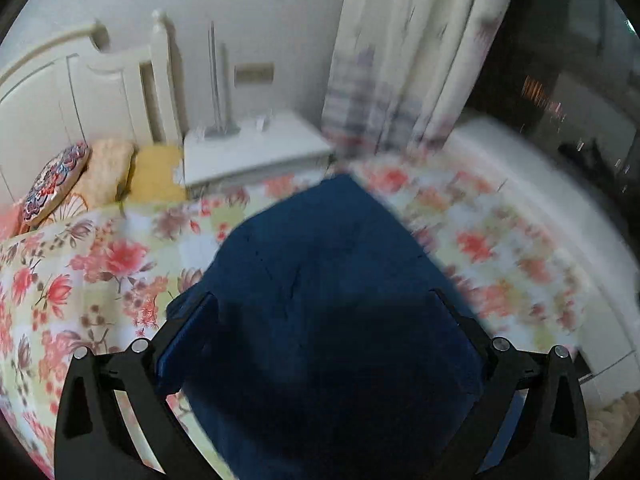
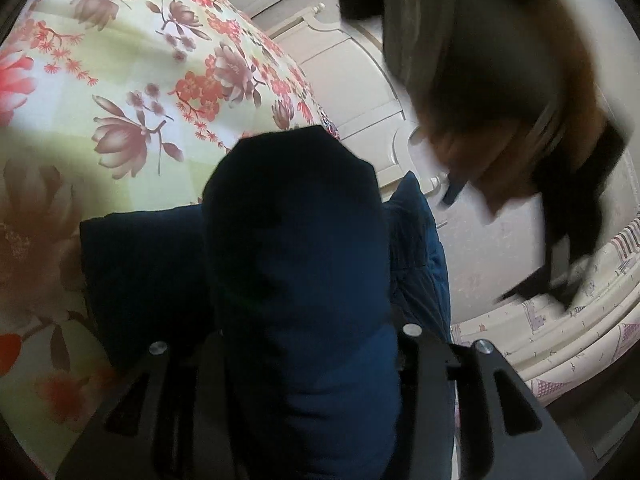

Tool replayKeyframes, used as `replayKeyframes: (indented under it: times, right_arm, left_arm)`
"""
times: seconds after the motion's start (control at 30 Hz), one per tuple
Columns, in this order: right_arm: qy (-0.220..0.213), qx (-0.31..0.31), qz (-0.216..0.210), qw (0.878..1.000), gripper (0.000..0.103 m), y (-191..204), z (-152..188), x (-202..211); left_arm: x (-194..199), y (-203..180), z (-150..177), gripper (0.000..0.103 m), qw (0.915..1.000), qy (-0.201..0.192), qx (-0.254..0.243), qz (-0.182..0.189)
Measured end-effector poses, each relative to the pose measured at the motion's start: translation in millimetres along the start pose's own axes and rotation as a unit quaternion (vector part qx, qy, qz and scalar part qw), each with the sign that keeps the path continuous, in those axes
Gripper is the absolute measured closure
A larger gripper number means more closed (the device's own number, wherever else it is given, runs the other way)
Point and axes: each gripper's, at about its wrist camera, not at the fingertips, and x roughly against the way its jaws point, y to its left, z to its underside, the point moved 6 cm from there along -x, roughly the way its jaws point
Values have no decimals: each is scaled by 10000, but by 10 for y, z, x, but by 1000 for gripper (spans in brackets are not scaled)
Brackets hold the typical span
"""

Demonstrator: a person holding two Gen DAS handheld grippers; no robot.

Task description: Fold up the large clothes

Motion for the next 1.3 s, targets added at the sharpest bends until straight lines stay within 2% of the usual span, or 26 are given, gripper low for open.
replayKeyframes:
  times: [0.03,0.1,0.13,0.2,0.23,0.27,0.3,0.33,0.4,0.43,0.47,0.53,0.63,0.67,0.7,0.77,0.8,0.83,0.87,0.97,1.0,1.1,1.17,1.2,1.27,1.3]
  right_arm:
    - [-65,4,-17,10000,58,-7,5,23]
    - [-176,-43,-144,9997,44,-38,18,90]
    - [-256,-161,-403,9987,43,-72,27,160]
    - [-435,-608,-1088,9913,37,-200,53,323]
    - [-644,-1068,-1595,9793,36,-323,83,454]
    - [-855,-1627,-2156,9590,34,-468,131,574]
    - [-975,-2004,-2511,9420,34,-571,174,633]
    - [-1118,-2516,-2921,9159,35,-730,245,688]
    - [-1159,-3223,-3090,8872,39,-1001,351,666]
    - [-1144,-3428,-3018,8822,45,-1099,385,637]
    - [-1093,-3621,-2899,8791,54,-1183,417,591]
    - [-929,-3725,-2733,8820,56,-1204,421,494]
    - [-693,-3268,-2913,8964,57,-850,207,336]
    - [-492,-2951,-2862,9103,56,-644,135,268]
    - [-293,-2470,-2597,9331,56,-421,75,203]
    - [-268,-2112,-2326,9490,56,-267,17,183]
    - [-255,-2077,-2293,9506,56,-242,15,181]
    - [-255,-2046,-2275,9517,56,-224,14,173]
    - [-259,-2033,-2287,9517,56,-213,9,165]
    - [-270,-2040,-2240,9526,56,-193,-15,175]
    - [-274,-2044,-2210,9532,56,-183,-15,182]
    - [-275,-2053,-2205,9531,56,-225,-22,226]
    - [-321,-2002,-2347,9507,56,-291,36,349]
    - [-346,-1971,-2454,9486,56,-327,62,414]
    - [-509,-2094,-3028,9284,54,-517,195,610]
    - [-582,-2288,-3118,9203,54,-694,290,659]
  left_arm:
    - [-133,42,5,5,9998,90,-62,-190]
    - [-474,263,148,4,9952,378,-170,-892]
    - [-556,340,220,4,9951,405,-153,-890]
    - [-653,514,402,4,9987,329,262,-300]
    - [-664,610,460,4,9981,295,499,-197]
    - [-665,685,510,4,9975,252,628,-176]
    - [-664,714,543,4,9978,191,612,-177]
    - [-666,724,552,4,9981,144,562,-204]
    - [-691,722,563,4,9983,82,498,-279]
    - [-696,720,559,4,9983,78,482,-306]
    - [-717,715,540,4,9984,66,424,-377]
    - [-705,706,542,4,9983,42,356,-456]
    - [-687,731,551,4,9981,11,399,-473]
    - [-655,743,551,4,9975,7,416,-571]
    - [-588,756,539,4,9962,-2,398,-777]
    - [-404,760,511,4,9916,-62,260,-1262]
    - [-241,746,498,4,9863,-190,152,-1630]
    - [-103,719,492,5,9823,-348,85,-1839]
    - [157,625,499,5,9808,-698,61,-1821]
    - [465,371,607,5,9878,-993,139,-1194]
    - [456,283,670,5,9881,-937,4,-1218]
    - [88,153,915,4,9878,-359,-453,-1446]
    - [-8,208,996,4,9915,-507,-227,-1175]
    - [-28,264,1016,4,9939,-491,-5,-992]
    - [-24,353,1051,4,9953,-510,306,-769]
    - [-17,368,1082,4,9947,-578,326,-783]
